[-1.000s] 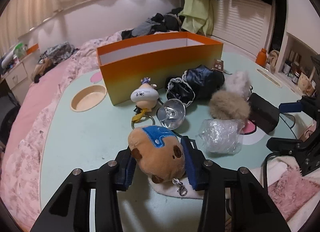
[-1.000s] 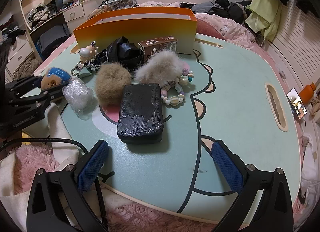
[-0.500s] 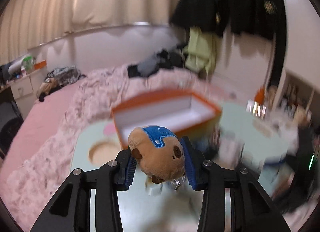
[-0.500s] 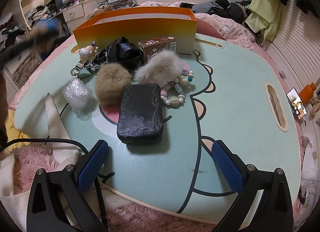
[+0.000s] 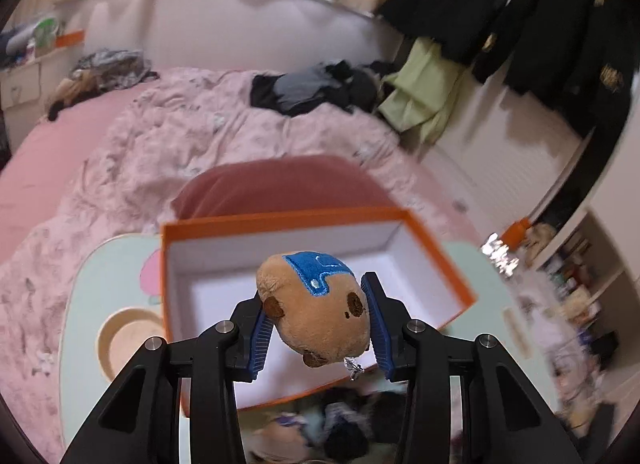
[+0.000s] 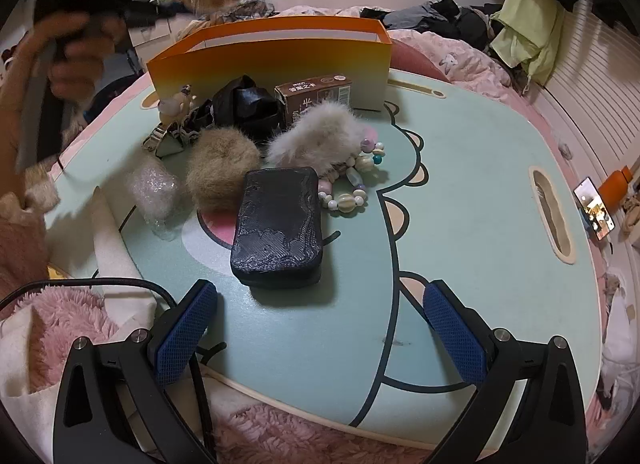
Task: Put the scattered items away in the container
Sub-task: 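Carry the bear keychain into the box and open left gripper, then grasp the black lace-patterned case on the table with right gripper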
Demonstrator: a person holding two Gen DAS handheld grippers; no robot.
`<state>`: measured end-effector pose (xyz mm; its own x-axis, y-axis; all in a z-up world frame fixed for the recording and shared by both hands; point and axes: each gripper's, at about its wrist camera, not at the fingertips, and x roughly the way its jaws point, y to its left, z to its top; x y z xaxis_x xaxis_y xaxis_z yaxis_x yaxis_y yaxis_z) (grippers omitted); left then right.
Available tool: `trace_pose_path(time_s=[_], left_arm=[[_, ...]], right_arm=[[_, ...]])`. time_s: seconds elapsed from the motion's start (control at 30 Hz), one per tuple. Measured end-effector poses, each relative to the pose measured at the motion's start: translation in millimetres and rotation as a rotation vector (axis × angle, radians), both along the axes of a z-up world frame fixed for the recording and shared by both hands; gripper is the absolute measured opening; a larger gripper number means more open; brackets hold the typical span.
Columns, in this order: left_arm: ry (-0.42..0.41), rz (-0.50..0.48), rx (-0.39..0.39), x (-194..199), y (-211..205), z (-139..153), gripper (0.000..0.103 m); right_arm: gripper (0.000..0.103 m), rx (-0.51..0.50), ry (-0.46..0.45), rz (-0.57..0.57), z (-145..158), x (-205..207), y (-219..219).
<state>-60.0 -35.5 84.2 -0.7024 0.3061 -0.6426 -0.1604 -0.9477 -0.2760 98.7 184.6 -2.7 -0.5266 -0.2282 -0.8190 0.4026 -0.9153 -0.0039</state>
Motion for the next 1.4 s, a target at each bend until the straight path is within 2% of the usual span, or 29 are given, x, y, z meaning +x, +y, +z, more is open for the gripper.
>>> trace_pose_path(time_s=[0.13,0.17,0.23,0.3,0.37,0.47,0.53,0.6,0.67,0.77,0.93,1.03,1.07,1.13,1.17,1.23,1.3,1.4], left_arm=[[-0.036,0.002,-0.005,-4,1,-17,0.041],[-0.023,0.013,-0.013,-2,2,-17,0.043],[-0.007,0.019,-0.017,0,3,-17,0.05],[0.008,0.02,0.015,1,0,-17,0.064],[0.037,0.018,0.05,4,-4,-16,0.073],[0.081,0.03,0.05,11,-6,-16,0.075],[0.108,0.023,0.093,18,-11,-15,0.077],[0.117,0.012,0.128,22,-14,-12,0.086],[0.114,0.023,0.119,25,-16,-9,0.092],[0.114,0.053,0.066,29,-18,-7,0.092],[0.094,0.03,0.046,35,-23,-8,0.092],[0.086,0.057,0.02,35,-28,-7,0.092],[0.085,0.064,0.012,35,-29,-7,0.092],[0.074,0.069,-0.006,33,-31,-8,0.092],[0.069,0.069,-0.01,33,-33,-9,0.092],[0.062,0.07,-0.009,32,-36,-11,0.092],[0.064,0.074,0.0,32,-39,-11,0.092],[0.071,0.077,0.016,34,-42,-12,0.092]], right_arm=[[0.103,-0.001,0.003,-0.001,0,-1,1],[0.103,0.0,0.003,-0.001,1,-1,1],[0.103,0.0,0.004,0.0,1,-1,1],[0.103,-0.002,0.003,-0.001,1,-1,0],[0.103,0.0,0.004,-0.001,1,-1,0],[0.103,-0.001,0.008,0.0,1,-1,1],[0.103,-0.001,0.013,0.0,1,-1,2],[0.103,-0.006,0.019,-0.002,2,0,3],[0.103,-0.019,0.023,-0.015,2,1,6],[0.103,-0.037,0.052,-0.018,7,4,8],[0.103,-0.007,0.128,0.046,20,7,-6],[0.101,0.014,0.142,0.06,21,-2,-15],[0.099,0.018,0.146,0.06,21,-6,-18],[0.076,0.017,0.143,0.062,19,-15,-22],[0.071,0.024,0.132,0.054,17,-19,-23],[0.05,0.023,0.09,0.048,10,-26,-23],[0.041,-0.015,0.082,0.045,9,-24,-18],[0.041,-0.077,0.086,0.032,12,-23,-5]])
